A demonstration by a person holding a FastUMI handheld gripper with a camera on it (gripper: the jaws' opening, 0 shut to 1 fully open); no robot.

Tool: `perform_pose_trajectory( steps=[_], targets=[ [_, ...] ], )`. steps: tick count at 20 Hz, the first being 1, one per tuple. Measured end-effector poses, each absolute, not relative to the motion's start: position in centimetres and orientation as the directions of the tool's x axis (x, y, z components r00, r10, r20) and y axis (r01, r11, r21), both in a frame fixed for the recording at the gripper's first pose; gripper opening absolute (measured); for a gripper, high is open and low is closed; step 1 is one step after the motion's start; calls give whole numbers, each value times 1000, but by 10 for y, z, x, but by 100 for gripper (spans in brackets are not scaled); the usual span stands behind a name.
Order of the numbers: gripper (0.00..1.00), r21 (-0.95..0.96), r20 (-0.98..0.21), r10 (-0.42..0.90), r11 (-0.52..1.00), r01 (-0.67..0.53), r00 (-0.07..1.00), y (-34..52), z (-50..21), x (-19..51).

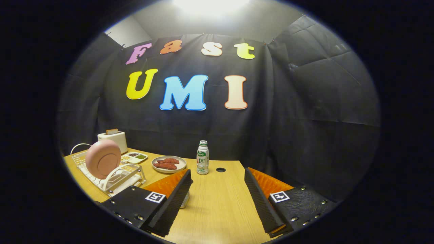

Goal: Take the plate from the dish rack, then take the spoon from the basket and place it into the plate.

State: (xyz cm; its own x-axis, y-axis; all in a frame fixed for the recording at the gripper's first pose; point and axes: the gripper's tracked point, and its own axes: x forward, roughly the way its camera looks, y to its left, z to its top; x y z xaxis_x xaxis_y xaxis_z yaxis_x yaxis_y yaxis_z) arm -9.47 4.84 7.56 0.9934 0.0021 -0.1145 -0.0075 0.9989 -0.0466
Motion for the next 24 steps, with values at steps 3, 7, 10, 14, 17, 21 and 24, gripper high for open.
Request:
perform_pose_trajectory(
  steps=[3, 7, 10, 14, 17, 21, 24],
  targets=[
    [96, -28, -112, 33, 999, -36, 993, 85, 97, -104],
    [96, -32, -103, 105, 993, -109, 989, 144, 120, -110],
    [96, -18, -106, 182, 983, -185, 978, 194, 134, -112],
    [96, -13, -124, 261, 964, -264, 957, 250, 144, -105],
    [95, 10, -156, 307, 951, -309, 939, 285, 148, -92],
    [91, 66, -238, 366, 930, -361, 900, 330, 141, -76],
    [91, 111, -335, 413, 910, -399, 847, 360, 123, -64]
  ],
)
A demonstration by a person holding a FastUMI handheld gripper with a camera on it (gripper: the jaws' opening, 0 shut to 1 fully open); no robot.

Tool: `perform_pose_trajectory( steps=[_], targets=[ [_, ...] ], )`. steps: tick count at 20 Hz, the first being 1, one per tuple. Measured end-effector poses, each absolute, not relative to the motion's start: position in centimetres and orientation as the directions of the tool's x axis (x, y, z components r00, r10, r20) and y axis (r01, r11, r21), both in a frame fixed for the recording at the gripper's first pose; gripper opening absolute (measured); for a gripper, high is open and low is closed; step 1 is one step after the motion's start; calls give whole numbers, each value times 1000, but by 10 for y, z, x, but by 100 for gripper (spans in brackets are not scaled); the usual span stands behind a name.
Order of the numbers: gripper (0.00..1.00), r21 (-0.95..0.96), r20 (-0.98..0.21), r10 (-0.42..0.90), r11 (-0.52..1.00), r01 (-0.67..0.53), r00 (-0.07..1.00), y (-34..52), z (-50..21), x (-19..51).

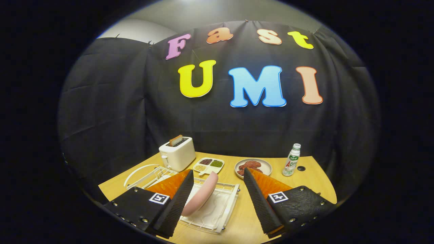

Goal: Take the plate from the dish rack, then take the spoon from the basket and place it into the plate.

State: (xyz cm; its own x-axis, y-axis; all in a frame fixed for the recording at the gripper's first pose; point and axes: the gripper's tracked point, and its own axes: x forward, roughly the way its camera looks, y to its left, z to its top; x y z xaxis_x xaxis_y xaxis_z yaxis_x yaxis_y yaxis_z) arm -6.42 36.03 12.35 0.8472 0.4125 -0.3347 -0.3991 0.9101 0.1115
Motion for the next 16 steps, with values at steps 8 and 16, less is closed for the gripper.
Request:
perform_pose_trajectory(
  steps=[8, 16],
  targets=[
    [91, 203, -604, 404, 911, -358, 687, 396, 52, -39],
    [89, 236, -827, 374, 909, -343, 420, 412, -15, -32]
  ],
)
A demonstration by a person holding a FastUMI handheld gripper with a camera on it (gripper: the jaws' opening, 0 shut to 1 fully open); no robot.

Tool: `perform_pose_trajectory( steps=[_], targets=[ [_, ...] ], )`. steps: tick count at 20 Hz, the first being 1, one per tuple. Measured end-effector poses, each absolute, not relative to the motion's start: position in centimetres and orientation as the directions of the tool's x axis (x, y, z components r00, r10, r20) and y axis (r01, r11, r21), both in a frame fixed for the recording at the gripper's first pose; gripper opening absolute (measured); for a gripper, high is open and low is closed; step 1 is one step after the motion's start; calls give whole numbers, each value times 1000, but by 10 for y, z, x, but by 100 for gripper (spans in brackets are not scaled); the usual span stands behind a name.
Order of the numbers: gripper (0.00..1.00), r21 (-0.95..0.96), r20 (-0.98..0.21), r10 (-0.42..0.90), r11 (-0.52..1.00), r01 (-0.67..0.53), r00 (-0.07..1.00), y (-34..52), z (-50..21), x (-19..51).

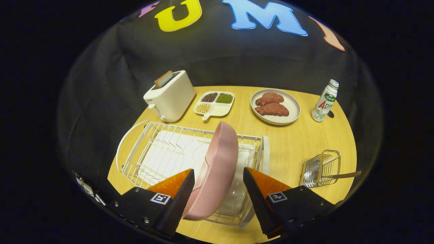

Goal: Take the plate from the dish rack, then take the spoon from the basket and place it into the plate.

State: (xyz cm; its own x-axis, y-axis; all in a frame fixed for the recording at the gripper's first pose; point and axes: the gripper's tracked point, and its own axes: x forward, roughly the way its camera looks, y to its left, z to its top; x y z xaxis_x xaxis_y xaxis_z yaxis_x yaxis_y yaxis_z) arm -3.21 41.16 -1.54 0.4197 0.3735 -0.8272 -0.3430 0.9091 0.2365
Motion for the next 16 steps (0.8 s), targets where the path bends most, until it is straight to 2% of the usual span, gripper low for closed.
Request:
perform_pose_trajectory(
  steps=[4, 6, 7, 8, 11, 14, 16],
  targets=[
    [85, 243, -870, 352, 916, -320, 346, 417, -29, -21],
    [74, 232, -890, 329, 923, -307, 315, 417, -35, -17],
    [61, 220, -904, 309, 928, -301, 294, 415, -39, -16],
    [56, 209, -915, 295, 930, -301, 277, 415, -42, -15],
    [49, 145, -951, 216, 943, -299, 220, 405, -49, -20],
    [43, 155, -968, 197, 958, -243, 157, 407, -46, -20],
    [39, 137, -975, 175, 959, -248, 139, 408, -44, -21]
  ],
)
